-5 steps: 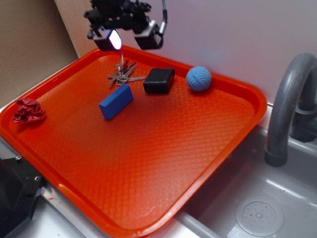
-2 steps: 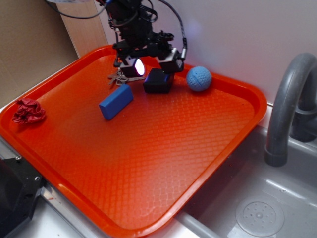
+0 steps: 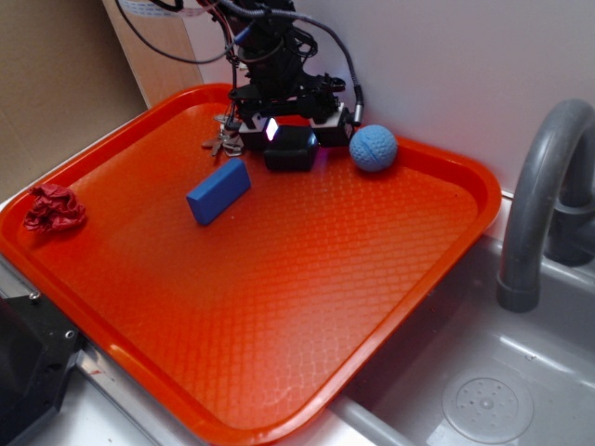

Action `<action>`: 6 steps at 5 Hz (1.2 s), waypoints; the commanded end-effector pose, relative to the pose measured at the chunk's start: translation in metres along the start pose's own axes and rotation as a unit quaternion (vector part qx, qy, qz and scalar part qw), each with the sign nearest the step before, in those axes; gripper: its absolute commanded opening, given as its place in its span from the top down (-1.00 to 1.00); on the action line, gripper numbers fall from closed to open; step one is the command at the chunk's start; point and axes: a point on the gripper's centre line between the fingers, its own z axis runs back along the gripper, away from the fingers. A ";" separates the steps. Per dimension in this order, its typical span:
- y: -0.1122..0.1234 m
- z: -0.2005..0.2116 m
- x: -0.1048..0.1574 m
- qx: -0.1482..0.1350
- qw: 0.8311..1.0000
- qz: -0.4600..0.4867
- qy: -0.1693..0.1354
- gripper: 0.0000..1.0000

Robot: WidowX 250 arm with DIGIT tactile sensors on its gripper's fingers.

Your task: Grab the black box.

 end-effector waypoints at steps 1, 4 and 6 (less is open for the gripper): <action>-0.004 0.008 -0.007 0.002 1.000 -0.021 -0.007 1.00; 0.009 0.168 -0.034 -0.051 0.981 -0.186 -0.034 1.00; 0.002 0.240 -0.052 -0.045 0.974 -0.221 0.017 1.00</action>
